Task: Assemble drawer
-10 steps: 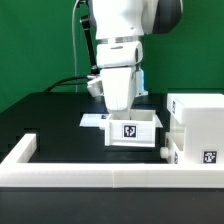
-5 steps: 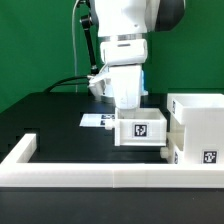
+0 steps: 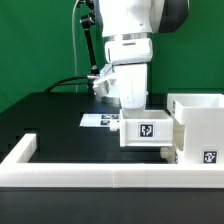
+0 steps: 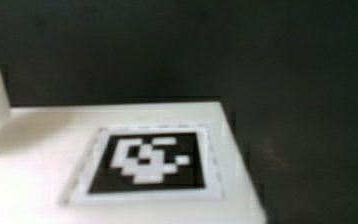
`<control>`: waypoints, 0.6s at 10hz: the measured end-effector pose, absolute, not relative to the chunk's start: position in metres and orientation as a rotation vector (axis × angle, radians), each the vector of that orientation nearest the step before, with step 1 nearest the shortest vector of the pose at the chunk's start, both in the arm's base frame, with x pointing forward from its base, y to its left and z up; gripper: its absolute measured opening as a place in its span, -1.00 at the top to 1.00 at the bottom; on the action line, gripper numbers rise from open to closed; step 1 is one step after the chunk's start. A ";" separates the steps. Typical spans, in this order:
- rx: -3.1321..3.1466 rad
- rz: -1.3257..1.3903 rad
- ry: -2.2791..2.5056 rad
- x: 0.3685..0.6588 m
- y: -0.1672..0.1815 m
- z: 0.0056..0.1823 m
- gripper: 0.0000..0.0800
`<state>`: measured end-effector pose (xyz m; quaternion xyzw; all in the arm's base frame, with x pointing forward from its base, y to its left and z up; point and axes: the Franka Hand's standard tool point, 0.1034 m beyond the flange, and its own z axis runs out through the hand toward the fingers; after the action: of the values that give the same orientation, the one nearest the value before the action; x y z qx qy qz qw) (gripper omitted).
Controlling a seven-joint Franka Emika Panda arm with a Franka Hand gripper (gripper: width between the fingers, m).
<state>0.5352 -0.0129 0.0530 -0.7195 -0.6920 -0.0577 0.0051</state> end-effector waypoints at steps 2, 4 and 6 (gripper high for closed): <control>-2.235 -0.139 -2.153 0.537 -0.010 0.055 0.89; -2.230 -0.125 -2.147 0.537 -0.011 0.054 0.89; -2.231 -0.130 -2.150 0.539 -0.010 0.056 0.89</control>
Offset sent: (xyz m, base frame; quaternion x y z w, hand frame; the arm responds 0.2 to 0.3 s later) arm 0.0047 0.0015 0.0043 0.0663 0.0056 -0.0059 0.9978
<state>0.5394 -0.0102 0.0556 -0.7192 -0.6932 -0.0418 0.0204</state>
